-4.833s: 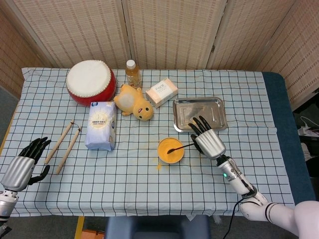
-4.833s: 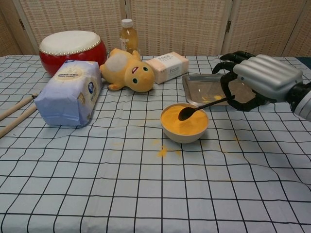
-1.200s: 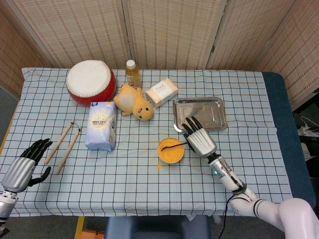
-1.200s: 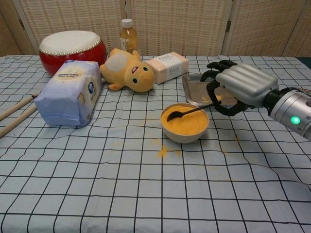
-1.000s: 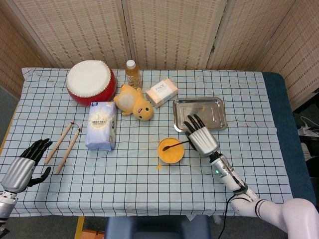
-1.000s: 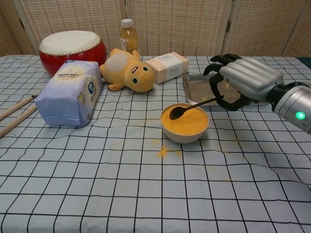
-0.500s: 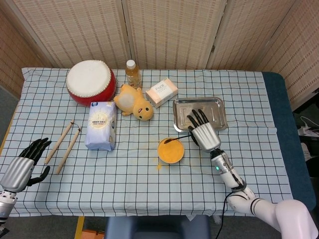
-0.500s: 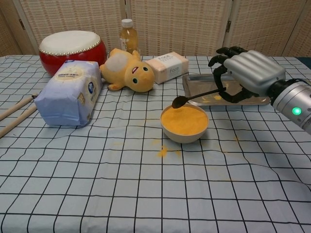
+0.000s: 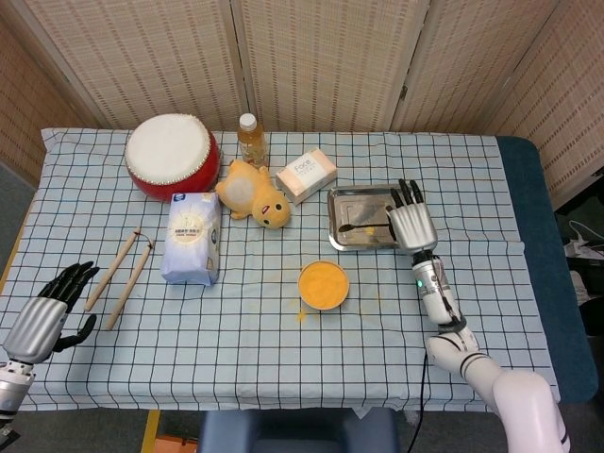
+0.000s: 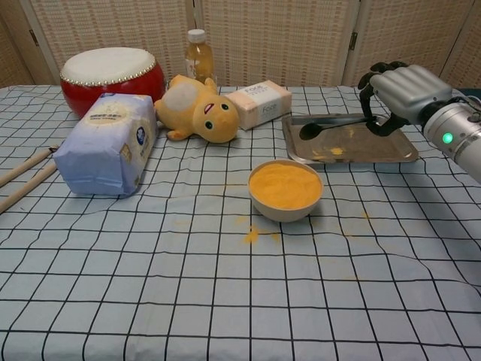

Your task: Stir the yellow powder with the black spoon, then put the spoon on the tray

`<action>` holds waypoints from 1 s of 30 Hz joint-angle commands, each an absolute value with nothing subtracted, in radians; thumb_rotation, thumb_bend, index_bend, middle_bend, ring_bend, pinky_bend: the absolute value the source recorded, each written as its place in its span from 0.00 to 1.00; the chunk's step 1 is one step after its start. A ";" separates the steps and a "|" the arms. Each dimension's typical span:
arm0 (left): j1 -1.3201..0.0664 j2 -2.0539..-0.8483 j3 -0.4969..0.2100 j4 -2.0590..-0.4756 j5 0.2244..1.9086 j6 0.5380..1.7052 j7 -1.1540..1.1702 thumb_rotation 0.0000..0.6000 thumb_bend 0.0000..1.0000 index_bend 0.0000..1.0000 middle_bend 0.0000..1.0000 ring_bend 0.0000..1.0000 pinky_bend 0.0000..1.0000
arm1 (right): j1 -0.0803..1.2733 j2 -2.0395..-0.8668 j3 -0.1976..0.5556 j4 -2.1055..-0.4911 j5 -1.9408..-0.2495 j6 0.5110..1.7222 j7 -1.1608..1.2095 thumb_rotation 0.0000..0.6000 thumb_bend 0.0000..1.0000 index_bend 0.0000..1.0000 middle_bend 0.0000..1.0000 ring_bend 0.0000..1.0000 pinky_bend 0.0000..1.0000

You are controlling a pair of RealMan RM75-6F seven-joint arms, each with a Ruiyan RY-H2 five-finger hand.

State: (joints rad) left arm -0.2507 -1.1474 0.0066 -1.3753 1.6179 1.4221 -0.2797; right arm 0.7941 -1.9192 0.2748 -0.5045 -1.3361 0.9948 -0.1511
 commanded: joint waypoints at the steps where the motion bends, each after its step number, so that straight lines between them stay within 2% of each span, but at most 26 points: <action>1: -0.252 -1.148 0.006 -1.374 1.615 1.419 -0.281 1.00 0.45 0.00 0.00 0.00 0.19 | 0.839 -1.973 0.306 -0.396 -1.289 0.913 -0.101 1.00 0.48 0.82 0.19 0.00 0.08; 4: -0.253 -1.149 0.005 -1.372 1.613 1.414 -0.282 1.00 0.45 0.00 0.00 0.00 0.19 | 0.849 -1.990 0.305 -0.350 -1.284 0.885 -0.067 1.00 0.48 0.75 0.19 0.00 0.08; 7: -0.254 -1.149 0.005 -1.372 1.612 1.412 -0.283 1.00 0.45 0.00 0.00 0.00 0.19 | 0.852 -1.995 0.300 -0.334 -1.285 0.873 -0.054 1.00 0.48 0.61 0.19 0.00 0.08; 8: -0.254 -1.149 0.005 -1.371 1.611 1.411 -0.283 1.00 0.45 0.00 0.00 0.00 0.19 | 0.852 -1.995 0.300 -0.332 -1.285 0.871 -0.052 1.00 0.48 0.53 0.18 0.00 0.07; 10: -0.255 -1.149 0.005 -1.371 1.611 1.409 -0.284 1.00 0.45 0.00 0.00 0.00 0.19 | 0.853 -1.997 0.296 -0.322 -1.285 0.859 -0.043 1.00 0.47 0.17 0.15 0.00 0.05; 12: -0.255 -1.149 0.006 -1.372 1.612 1.409 -0.283 1.00 0.45 0.00 0.00 0.00 0.19 | 0.843 -1.982 0.302 -0.322 -1.267 0.830 -0.065 1.00 0.47 0.02 0.12 0.00 0.04; 15: -0.255 -1.150 0.007 -1.372 1.613 1.409 -0.281 1.00 0.45 0.00 0.00 0.00 0.19 | 0.821 -1.951 0.302 -0.371 -1.263 0.859 -0.084 1.00 0.47 0.00 0.09 0.00 0.03; 20: -0.254 -1.150 0.007 -1.373 1.612 1.410 -0.276 1.00 0.45 0.00 0.00 0.00 0.19 | 0.762 -1.867 0.301 -0.522 -1.256 0.936 -0.132 1.00 0.40 0.00 0.05 0.00 0.01; 24: -0.253 -1.149 0.003 -1.372 1.604 1.409 -0.275 1.00 0.45 0.00 0.00 0.00 0.19 | 0.658 -1.752 0.284 -0.771 -1.269 1.094 -0.206 1.00 0.38 0.00 0.03 0.00 0.00; 27: -0.251 -1.149 -0.002 -1.372 1.593 1.409 -0.272 1.00 0.45 0.00 0.00 0.00 0.19 | 0.523 -1.613 0.236 -1.081 -1.282 1.249 -0.336 1.00 0.38 0.00 0.01 0.00 0.00; 30: -0.251 -1.147 -0.007 -1.372 1.574 1.396 -0.271 1.00 0.45 0.00 0.00 0.00 0.19 | 0.401 -1.477 0.178 -1.360 -1.265 1.349 -0.461 1.00 0.38 0.00 0.00 0.00 0.00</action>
State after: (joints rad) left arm -0.2511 -1.1479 -0.0045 -1.3724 1.5804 1.4011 -0.2713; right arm 0.6108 -1.7039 0.2607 -0.9503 -1.2695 1.1356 -0.2584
